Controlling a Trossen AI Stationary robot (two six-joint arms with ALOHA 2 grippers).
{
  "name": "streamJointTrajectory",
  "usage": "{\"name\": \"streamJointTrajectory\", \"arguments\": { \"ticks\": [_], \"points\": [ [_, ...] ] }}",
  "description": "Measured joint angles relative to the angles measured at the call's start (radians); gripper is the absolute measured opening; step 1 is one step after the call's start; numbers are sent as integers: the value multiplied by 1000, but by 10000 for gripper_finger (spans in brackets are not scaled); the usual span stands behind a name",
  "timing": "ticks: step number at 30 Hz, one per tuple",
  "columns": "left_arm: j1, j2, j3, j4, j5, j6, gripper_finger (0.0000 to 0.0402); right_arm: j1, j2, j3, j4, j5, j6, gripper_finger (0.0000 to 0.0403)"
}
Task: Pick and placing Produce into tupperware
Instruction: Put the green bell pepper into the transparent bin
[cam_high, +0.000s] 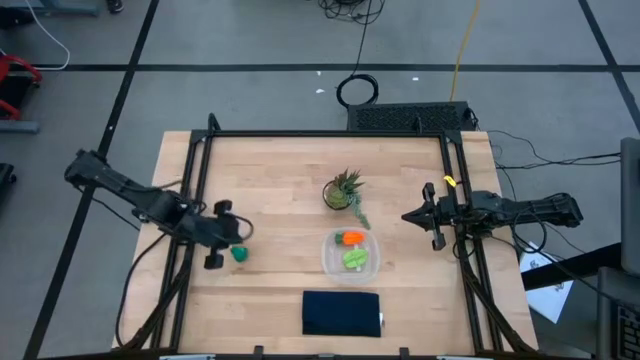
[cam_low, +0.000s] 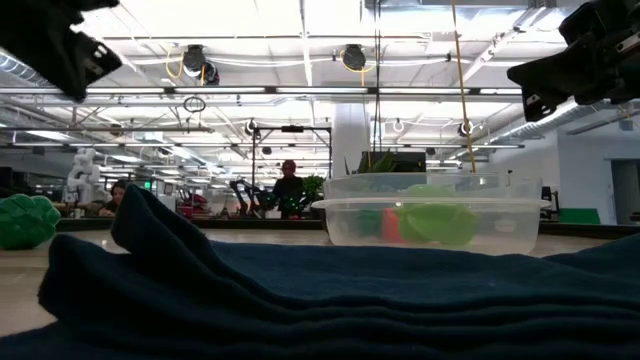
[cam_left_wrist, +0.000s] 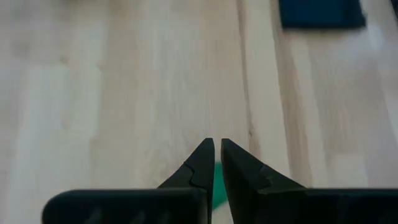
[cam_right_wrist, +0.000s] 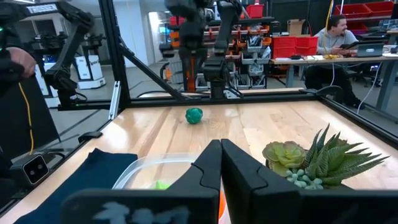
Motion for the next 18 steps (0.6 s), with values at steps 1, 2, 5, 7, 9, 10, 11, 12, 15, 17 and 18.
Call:
{"name": "streamJointTrajectory", "arguments": {
  "ticks": [1, 2, 5, 7, 9, 10, 11, 12, 15, 17, 18],
  "points": [
    [-5, 26, 0, 0, 16, -5, 30, 0, 0, 0, 0, 0, 0, 0],
    [-10, 51, 0, -1, 19, -7, 30, 0, 0, 0, 0, 0, 0, 0],
    [-19, 110, 0, 1, 19, -19, 30, 0, 0, 0, 0, 0, 0, 0],
    [-16, 137, 0, 0, 19, -45, 31, 0, 0, 0, 0, 0, 1, 0],
    [-12, 157, 0, 0, 19, -59, 31, 0, 0, 0, 0, 0, 5, 0],
    [-10, 166, 0, 0, 19, -59, 31, 0, 0, 0, 0, 0, 6, 0],
    [-8, 171, 0, 0, 19, -58, 31, 0, 0, 0, 0, 0, 7, 0],
    [-5, 174, 0, 1, 19, -54, 31, 0, 0, 0, 0, 0, 8, 0],
    [7, 180, 0, -4, 43, -39, 31, 0, 0, 0, 0, 0, 8, 0],
    [14, 177, 0, -24, 66, -46, 32, 0, 0, 0, 0, 1, 8, 0],
    [19, 175, 0, -36, 80, -55, 35, 0, 0, 0, 0, 0, 8, 0]
  ]
}}
